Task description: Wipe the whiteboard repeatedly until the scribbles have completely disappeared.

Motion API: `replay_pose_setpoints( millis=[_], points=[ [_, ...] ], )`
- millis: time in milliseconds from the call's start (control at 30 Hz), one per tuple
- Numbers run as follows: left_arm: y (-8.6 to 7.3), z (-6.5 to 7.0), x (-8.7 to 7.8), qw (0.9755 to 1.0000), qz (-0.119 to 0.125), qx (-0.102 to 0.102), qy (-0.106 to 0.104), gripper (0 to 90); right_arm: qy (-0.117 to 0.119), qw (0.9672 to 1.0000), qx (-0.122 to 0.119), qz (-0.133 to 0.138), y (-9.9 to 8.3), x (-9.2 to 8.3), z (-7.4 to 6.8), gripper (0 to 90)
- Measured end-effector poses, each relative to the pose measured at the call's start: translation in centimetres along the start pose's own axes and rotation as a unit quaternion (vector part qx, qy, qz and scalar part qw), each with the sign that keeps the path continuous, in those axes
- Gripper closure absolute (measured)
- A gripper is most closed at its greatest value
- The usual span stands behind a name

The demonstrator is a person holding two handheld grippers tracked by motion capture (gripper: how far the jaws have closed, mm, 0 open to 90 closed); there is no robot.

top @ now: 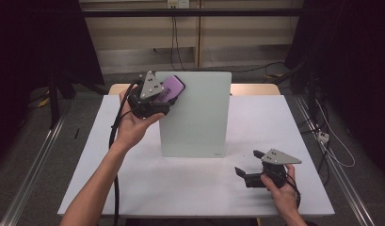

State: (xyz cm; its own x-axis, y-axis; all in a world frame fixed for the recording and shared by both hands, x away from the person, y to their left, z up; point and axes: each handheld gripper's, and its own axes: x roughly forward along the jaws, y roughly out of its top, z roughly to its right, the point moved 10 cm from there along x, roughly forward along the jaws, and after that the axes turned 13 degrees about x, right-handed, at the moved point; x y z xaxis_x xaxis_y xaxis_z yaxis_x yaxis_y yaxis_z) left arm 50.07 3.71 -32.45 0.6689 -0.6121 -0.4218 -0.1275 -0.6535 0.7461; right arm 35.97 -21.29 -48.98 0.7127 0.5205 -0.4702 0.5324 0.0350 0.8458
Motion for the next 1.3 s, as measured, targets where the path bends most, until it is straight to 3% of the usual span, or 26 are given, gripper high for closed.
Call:
replay_pose_setpoints(
  millis=[700,867,1300],
  points=[
    [-1.6,5.3,1.8,0.9971,-0.019,0.027,-0.068,41.0,0.0,1.0,0.0,-0.002,0.0,0.1,0.0,5.3],
    [-1.7,5.8,1.8,0.9963,-0.014,0.009,-0.084,41.1,0.0,1.0,0.002,0.0,0.0,0.0,0.0,5.3],
    [-2.2,6.6,0.3,0.9931,0.005,-0.014,-0.116,41.0,0.0,1.0,0.003,-0.005,0.0,0.6,0.0,5.3]
  ],
)
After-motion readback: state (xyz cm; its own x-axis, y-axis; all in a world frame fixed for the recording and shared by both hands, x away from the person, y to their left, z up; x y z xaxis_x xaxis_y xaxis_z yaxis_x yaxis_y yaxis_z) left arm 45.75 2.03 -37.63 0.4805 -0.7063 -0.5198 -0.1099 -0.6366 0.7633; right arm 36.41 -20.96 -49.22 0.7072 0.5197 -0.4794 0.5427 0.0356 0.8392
